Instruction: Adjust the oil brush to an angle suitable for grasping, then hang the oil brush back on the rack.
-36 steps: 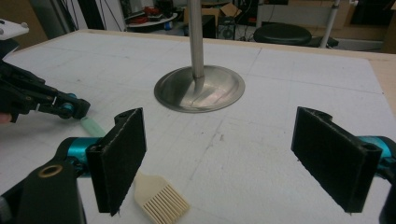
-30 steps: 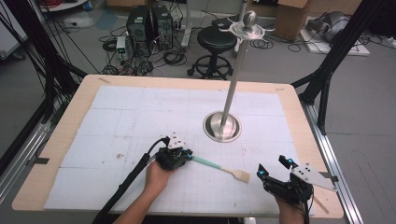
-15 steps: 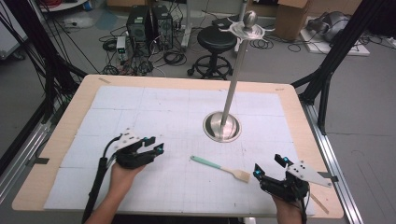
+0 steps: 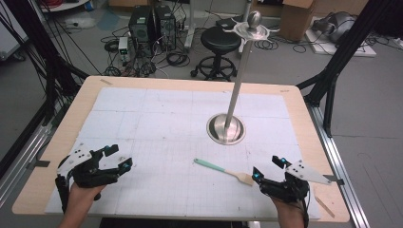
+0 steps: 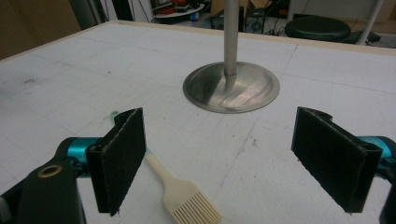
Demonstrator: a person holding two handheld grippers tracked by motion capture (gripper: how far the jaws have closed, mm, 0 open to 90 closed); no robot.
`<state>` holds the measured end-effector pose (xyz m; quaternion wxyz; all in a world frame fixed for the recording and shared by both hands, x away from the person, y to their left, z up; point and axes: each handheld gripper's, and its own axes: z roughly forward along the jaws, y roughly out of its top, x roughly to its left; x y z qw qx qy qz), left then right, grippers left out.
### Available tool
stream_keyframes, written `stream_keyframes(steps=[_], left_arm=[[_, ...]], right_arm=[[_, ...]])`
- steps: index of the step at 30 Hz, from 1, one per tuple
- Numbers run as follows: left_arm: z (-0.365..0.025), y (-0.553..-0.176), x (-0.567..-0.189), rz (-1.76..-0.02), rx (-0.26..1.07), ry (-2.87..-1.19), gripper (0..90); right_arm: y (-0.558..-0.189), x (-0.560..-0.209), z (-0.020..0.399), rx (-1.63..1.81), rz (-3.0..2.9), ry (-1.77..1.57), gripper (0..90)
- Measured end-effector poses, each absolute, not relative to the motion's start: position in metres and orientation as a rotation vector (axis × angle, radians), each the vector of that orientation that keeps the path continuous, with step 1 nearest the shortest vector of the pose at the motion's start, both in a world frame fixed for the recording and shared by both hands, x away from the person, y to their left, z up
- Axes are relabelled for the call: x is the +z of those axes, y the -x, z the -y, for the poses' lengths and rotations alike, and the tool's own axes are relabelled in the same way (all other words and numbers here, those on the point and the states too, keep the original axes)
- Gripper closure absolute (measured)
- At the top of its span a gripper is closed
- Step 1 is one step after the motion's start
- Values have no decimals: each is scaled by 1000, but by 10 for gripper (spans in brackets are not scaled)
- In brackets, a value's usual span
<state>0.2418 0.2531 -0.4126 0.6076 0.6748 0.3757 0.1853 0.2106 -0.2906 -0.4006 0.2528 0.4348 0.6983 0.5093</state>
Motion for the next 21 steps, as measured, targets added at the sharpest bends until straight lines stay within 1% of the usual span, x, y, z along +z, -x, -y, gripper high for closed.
stream_keyframes(steps=[7, 13, 17, 21], left_arm=[[-266, -235, -417, -899, 447, -1535, 205], [-262, -235, -417, -894, 444, -1557, 210], [-258, -235, -416, -864, 441, -1572, 232], [-260, -235, -416, -864, 437, -1575, 232]], right_arm=[[-216, -403, 284, 1369, -1955, -1153, 172], [-215, -405, 283, 1371, -1972, -1148, 172], [-217, -406, 279, 1361, -2027, -1111, 205], [-222, -406, 272, 1353, -2057, -1094, 205]])
